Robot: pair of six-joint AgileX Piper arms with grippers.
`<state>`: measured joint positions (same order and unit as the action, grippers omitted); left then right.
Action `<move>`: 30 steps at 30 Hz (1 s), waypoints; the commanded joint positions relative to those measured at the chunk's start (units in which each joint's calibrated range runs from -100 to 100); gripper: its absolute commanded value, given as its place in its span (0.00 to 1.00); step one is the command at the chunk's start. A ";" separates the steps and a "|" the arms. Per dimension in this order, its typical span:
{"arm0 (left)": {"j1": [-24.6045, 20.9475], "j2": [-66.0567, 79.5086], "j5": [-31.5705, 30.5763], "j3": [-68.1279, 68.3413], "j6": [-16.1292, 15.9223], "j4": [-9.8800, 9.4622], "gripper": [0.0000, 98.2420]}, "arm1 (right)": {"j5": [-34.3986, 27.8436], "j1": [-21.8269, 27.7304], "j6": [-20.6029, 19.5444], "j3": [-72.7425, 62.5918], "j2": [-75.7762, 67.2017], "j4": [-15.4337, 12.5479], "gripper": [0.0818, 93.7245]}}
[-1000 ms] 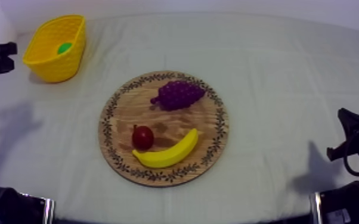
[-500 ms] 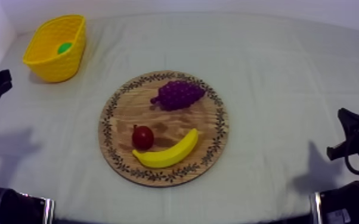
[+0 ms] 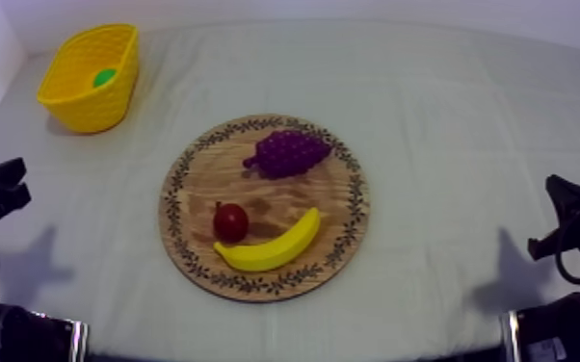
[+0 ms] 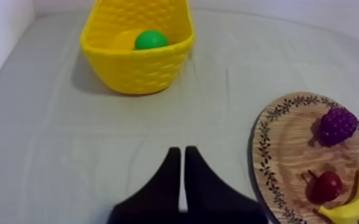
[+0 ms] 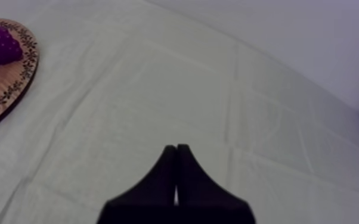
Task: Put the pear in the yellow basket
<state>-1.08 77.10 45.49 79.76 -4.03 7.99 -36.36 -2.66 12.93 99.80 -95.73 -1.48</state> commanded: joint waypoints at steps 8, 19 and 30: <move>-0.71 12.13 -1.27 7.77 -7.37 3.02 0.00 | -0.02 -0.02 0.04 -0.02 -0.03 -0.01 0.00; -0.75 20.40 -6.41 16.31 -4.82 0.80 0.00 | -0.02 -0.02 0.02 -0.02 -0.03 -0.01 0.00; -0.89 22.67 -8.44 17.82 0.64 -3.93 0.00 | -0.02 -0.02 0.01 -0.02 -0.03 -0.01 0.00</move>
<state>-1.93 99.74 36.88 97.53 -3.71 4.21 -36.36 -2.66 12.94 99.80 -95.73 -1.48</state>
